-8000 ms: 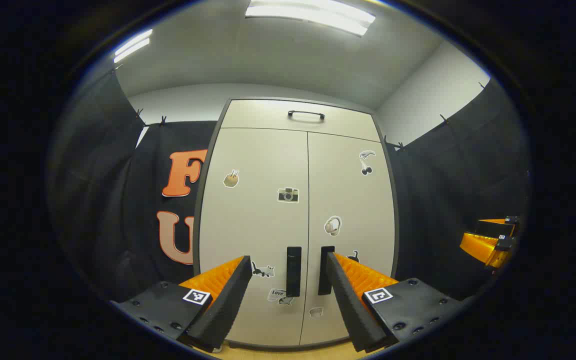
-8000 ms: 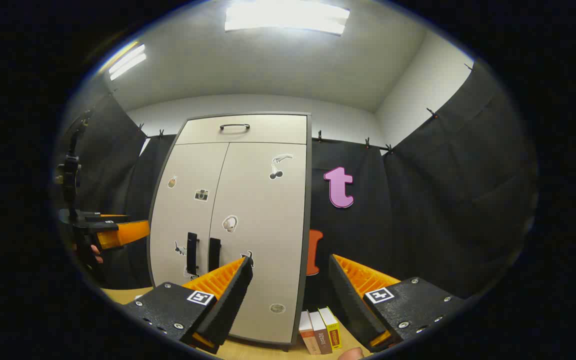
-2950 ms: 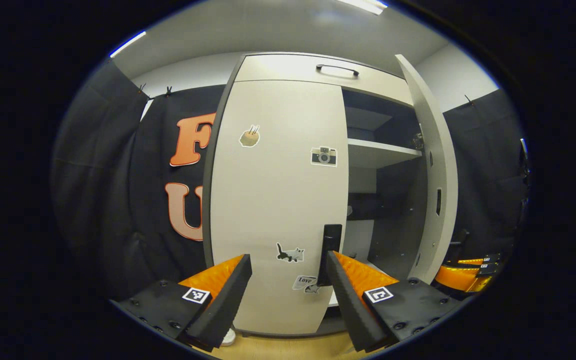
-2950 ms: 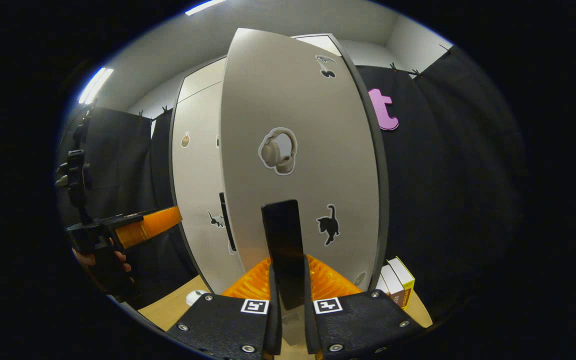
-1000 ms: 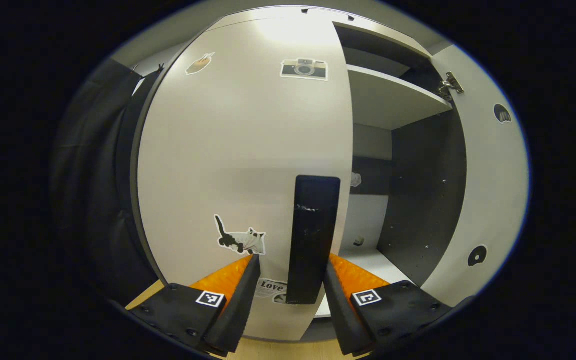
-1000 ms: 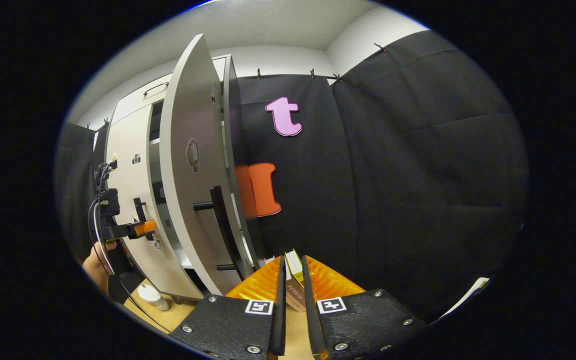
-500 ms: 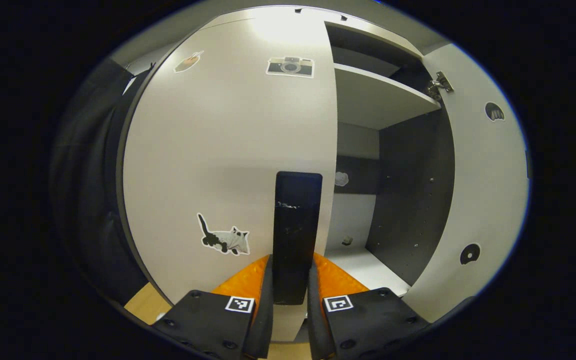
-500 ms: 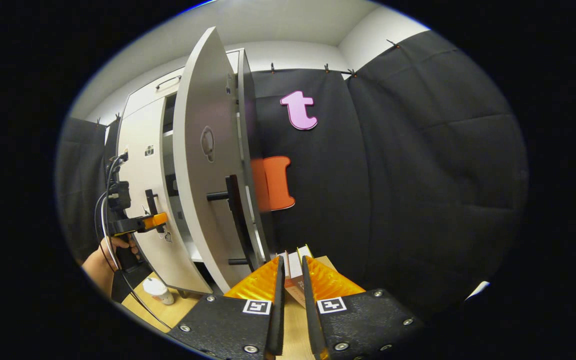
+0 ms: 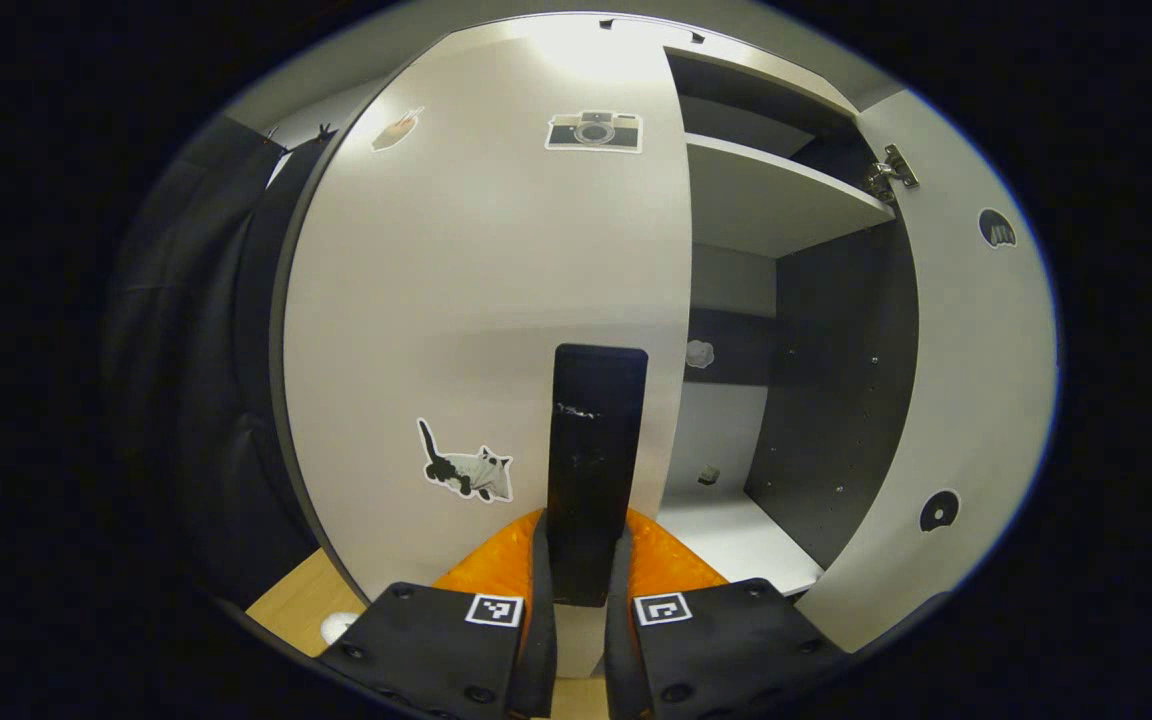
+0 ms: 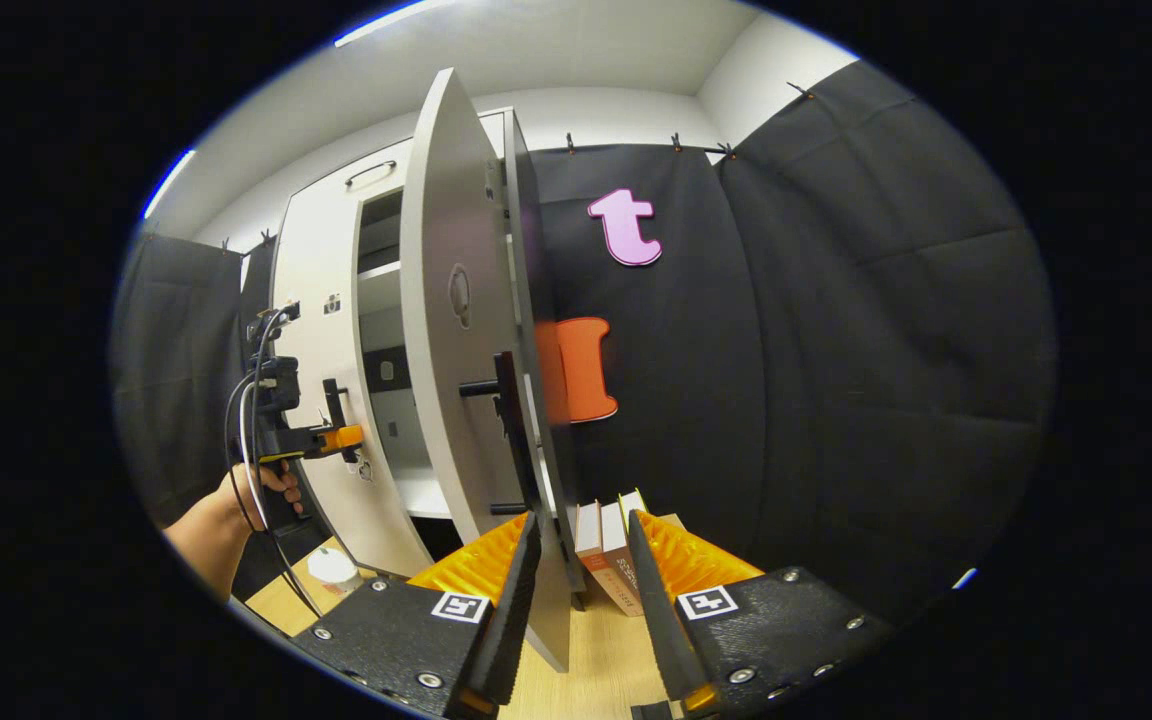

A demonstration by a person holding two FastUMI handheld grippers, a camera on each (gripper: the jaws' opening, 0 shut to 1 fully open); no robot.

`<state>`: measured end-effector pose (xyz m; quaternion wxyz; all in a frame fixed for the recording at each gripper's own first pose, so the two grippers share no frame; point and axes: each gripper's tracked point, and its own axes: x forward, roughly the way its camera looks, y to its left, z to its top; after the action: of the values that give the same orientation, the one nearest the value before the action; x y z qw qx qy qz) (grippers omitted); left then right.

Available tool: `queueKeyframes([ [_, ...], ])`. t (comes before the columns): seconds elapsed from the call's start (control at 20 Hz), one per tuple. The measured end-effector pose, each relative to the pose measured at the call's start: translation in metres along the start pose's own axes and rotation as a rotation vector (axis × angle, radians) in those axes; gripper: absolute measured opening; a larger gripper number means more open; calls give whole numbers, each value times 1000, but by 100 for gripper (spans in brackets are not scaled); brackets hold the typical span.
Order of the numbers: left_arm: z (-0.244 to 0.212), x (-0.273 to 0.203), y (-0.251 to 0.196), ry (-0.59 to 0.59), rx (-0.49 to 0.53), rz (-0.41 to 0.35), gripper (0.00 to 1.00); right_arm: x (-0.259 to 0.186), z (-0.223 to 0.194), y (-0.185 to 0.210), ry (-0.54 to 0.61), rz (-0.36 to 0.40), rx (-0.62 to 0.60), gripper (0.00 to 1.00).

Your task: Open the right door of the double-door shoe cabinet with the right hand, and open the left door with the left hand.

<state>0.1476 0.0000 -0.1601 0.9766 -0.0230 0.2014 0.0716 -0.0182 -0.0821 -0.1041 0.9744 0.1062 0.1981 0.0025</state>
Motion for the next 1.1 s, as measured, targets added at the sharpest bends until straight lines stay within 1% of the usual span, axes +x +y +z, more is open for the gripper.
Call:
queueKeyframes([
  [0.05, -2, 0, 1, 5, 3, 9, 27, 1, 0, -1, -4, 4, -8, 55],
  [0.1, -1, -1, 3, 4, 6, 22, 27, 0, 0, -3, -7, 5, -13, 57],
  [0.15, -1, -2, 5, 4, 10, 35, 25, 1, -2, -4, -8, 9, -16, 64],
  [0.2, 0, -2, 6, 5, 11, 47, 27, 1, -4, -4, -7, 17, -18, 60],
  [0.35, 0, -12, 11, 12, -7, 85, 27, 1, -7, -6, -8, 49, -22, 66],
  [0.45, 1, -16, 14, 12, -6, 102, 27, 4, -8, -9, -10, 51, -7, 70],
  [0.5, 1, -16, 15, 15, -10, 97, 27, 5, -10, -8, -3, 50, 6, 65],
  [0.55, -1, -22, 18, 17, -19, 90, 26, 4, -10, -4, 2, 54, 13, 72],
  [0.65, -2, -30, 26, 16, -35, 71, 26, 0, -8, 4, -3, 58, -6, 73],
  [0.8, -4, -39, 34, 25, -32, 46, 26, -1, -3, 21, -30, 55, -36, 75],
  [0.95, -5, -47, 44, 22, -53, 23, 26, 1, -3, 44, -31, 74, -33, 75],
  [1.1, -6, -52, 53, 21, -67, 20, 26, 0, -3, 62, -29, 82, -38, 75],
])
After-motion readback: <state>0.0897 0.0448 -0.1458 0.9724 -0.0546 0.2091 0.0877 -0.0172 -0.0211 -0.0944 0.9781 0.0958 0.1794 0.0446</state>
